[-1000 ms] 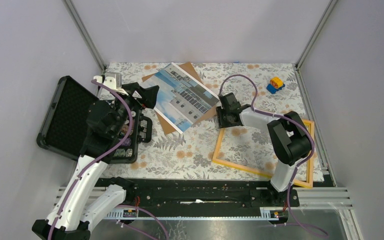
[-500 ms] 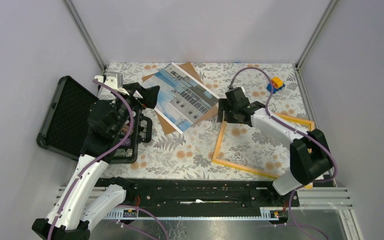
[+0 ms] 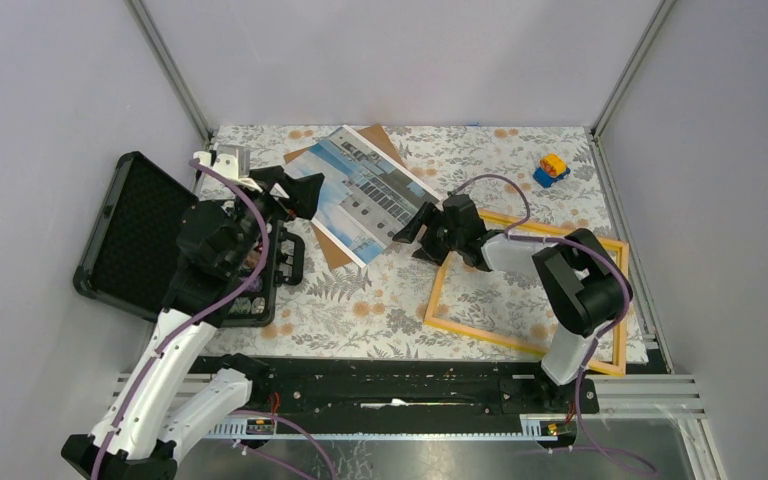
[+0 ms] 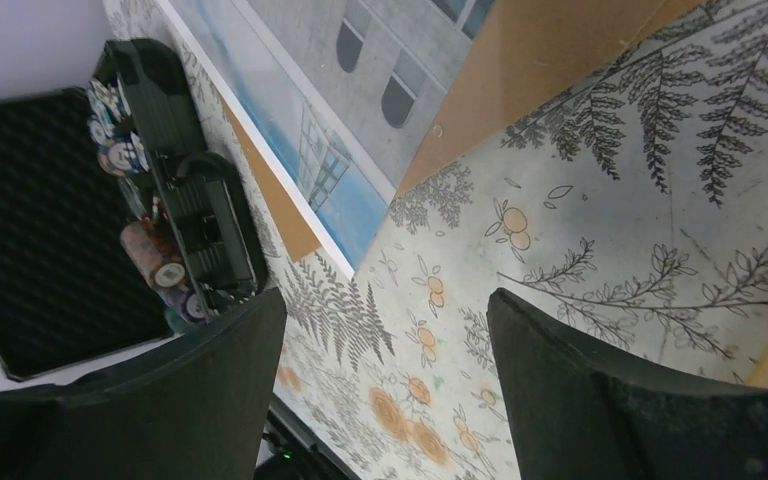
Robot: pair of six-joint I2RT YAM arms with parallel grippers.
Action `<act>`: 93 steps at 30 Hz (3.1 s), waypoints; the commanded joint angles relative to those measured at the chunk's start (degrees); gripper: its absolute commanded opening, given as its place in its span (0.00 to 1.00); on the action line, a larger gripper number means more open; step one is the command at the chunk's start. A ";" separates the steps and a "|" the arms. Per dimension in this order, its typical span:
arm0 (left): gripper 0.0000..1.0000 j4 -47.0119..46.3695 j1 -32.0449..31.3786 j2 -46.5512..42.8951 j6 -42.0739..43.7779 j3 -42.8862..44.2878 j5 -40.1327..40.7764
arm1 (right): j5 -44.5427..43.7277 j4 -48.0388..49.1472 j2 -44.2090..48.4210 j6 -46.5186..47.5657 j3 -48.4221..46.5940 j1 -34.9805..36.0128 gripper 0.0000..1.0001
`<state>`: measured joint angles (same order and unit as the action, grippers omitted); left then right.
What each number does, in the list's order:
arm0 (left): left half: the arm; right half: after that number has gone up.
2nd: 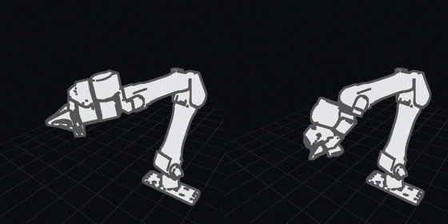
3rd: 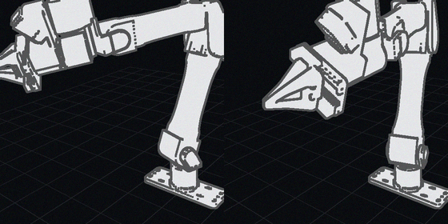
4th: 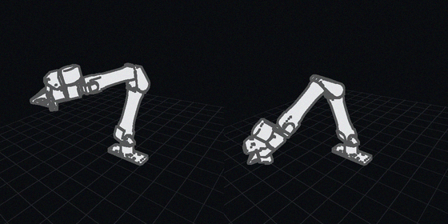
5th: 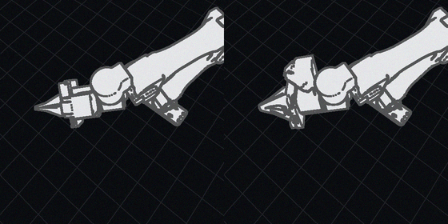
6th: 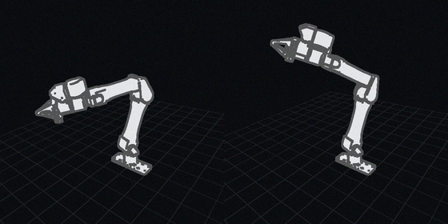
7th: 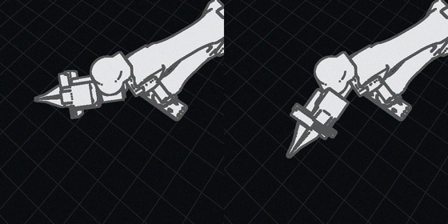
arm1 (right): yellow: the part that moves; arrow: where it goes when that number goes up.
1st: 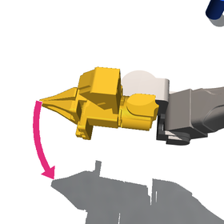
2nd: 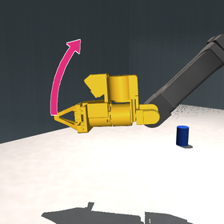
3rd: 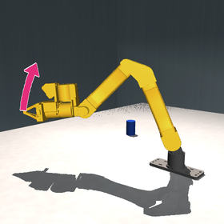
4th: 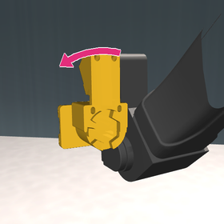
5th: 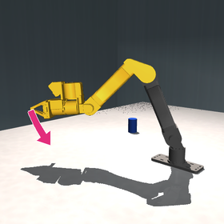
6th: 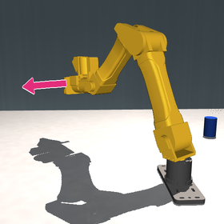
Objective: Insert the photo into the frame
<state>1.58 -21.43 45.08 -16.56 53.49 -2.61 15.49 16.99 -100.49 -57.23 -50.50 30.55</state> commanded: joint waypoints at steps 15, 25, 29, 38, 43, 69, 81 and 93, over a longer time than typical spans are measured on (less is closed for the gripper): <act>0.99 -2.82 -3.74 -2.27 0.74 -0.06 2.39 | -7.09 20.83 -6.70 -11.42 7.00 -1.35 0.79; 0.99 -2.90 -3.88 -1.84 0.74 -0.15 3.52 | -3.82 33.07 -11.20 -13.20 8.28 -6.00 0.78; 0.99 -2.90 -3.88 -1.50 0.66 -0.15 3.40 | -1.32 37.08 -13.43 -14.38 7.00 -5.85 0.76; 0.99 -2.81 -3.88 -1.24 0.57 -0.18 3.14 | -3.27 30.69 -8.53 -14.20 7.30 -4.61 0.70; 0.99 -2.77 -3.87 -1.50 0.48 0.01 2.94 | -15.02 5.91 -1.36 -7.18 2.62 -3.62 0.79; 0.99 -3.37 -4.45 0.78 -0.63 -0.82 2.88 | 5.21 -42.64 -30.77 36.34 -57.56 -19.01 0.90; 0.99 5.86 -6.78 18.36 -12.41 -0.01 -5.56 | 17.34 -43.89 -37.87 39.36 -64.55 -21.80 0.89; 0.99 -7.77 -6.69 41.76 -29.29 -5.36 -9.60 | 31.65 -43.56 -43.00 38.73 -65.97 -26.01 0.87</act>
<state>2.59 -28.16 82.70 -38.44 49.58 -11.62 40.23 -25.32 -140.86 -19.38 -114.63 5.19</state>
